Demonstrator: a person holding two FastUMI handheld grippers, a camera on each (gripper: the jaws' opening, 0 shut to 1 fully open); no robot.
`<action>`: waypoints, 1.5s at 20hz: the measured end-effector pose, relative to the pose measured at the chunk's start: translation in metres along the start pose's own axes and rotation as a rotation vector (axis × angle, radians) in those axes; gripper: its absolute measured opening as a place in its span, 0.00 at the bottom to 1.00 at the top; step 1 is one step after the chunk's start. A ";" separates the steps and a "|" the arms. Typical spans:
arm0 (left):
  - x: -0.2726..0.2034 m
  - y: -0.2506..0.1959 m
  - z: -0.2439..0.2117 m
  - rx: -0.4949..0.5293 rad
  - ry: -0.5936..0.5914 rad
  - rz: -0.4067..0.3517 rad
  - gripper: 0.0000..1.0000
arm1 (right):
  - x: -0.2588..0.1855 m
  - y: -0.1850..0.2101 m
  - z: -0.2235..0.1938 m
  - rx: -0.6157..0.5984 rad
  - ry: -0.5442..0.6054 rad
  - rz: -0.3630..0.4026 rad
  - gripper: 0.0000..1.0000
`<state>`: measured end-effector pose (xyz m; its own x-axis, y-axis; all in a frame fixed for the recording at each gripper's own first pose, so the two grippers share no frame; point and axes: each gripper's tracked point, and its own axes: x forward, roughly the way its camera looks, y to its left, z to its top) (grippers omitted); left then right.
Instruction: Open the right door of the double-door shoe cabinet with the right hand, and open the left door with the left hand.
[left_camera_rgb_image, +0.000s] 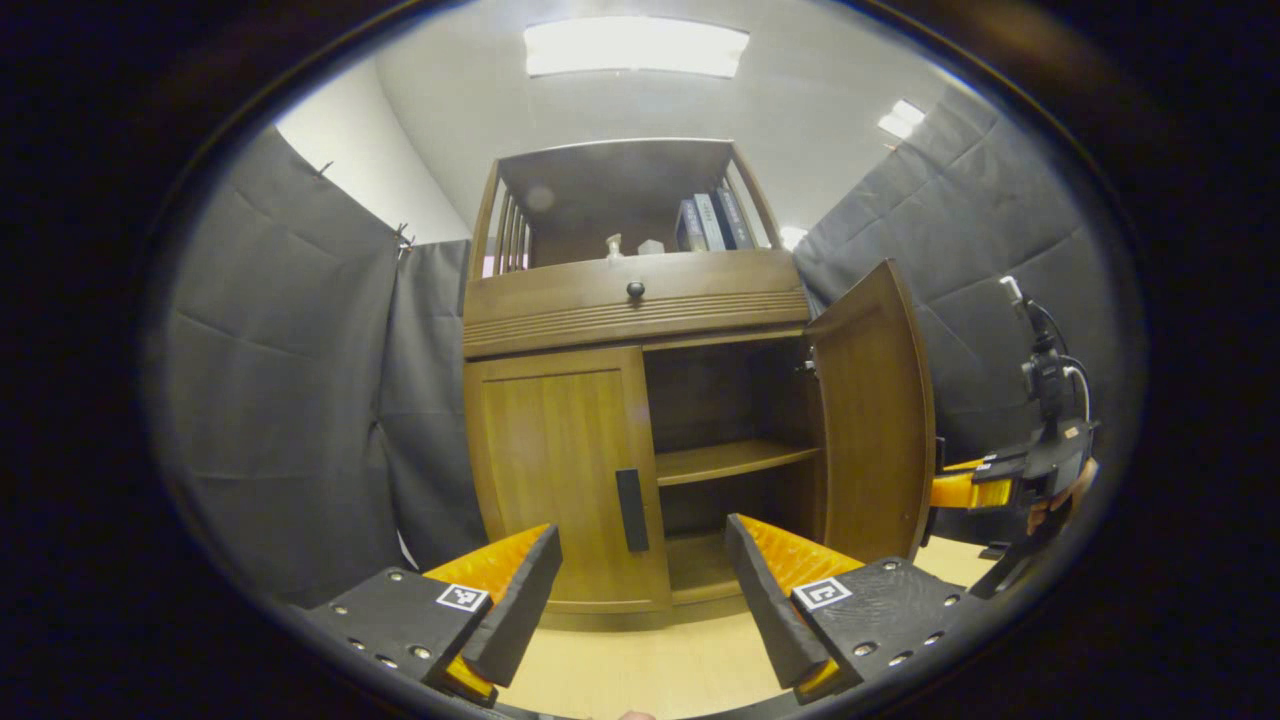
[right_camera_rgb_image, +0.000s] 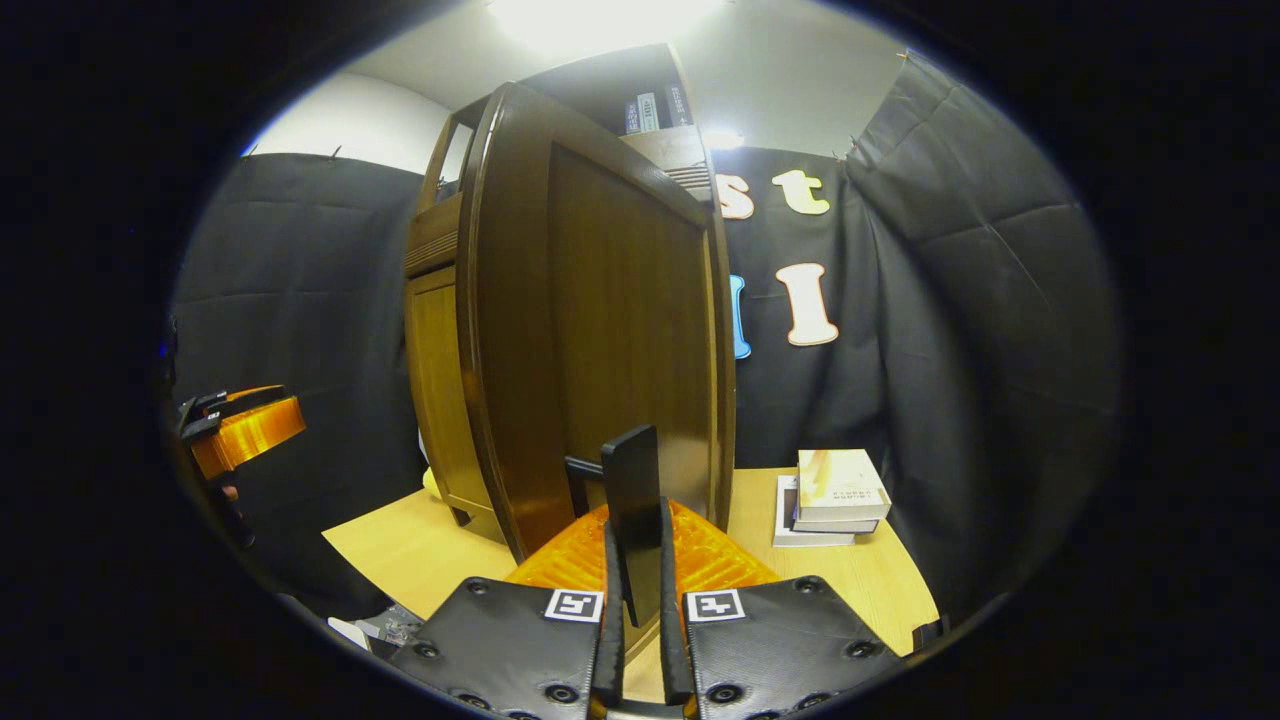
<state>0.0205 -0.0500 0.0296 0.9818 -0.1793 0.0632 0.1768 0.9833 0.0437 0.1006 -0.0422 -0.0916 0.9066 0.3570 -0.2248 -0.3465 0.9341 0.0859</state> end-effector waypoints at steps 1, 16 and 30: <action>-0.001 0.000 0.000 0.002 0.001 0.001 0.95 | -0.002 -0.005 0.000 0.004 -0.002 -0.007 0.17; -0.002 -0.005 -0.008 0.009 0.021 -0.010 0.95 | -0.028 -0.066 0.010 0.033 -0.041 -0.138 0.10; 0.033 0.004 -0.012 -0.016 0.017 -0.053 0.95 | -0.109 -0.046 0.059 -0.052 -0.156 -0.312 0.96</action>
<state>0.0540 -0.0518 0.0200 0.9721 -0.2305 0.0447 0.2293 0.9729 0.0305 0.0324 -0.1236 -0.0136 0.9952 0.0543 -0.0813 -0.0556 0.9983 -0.0144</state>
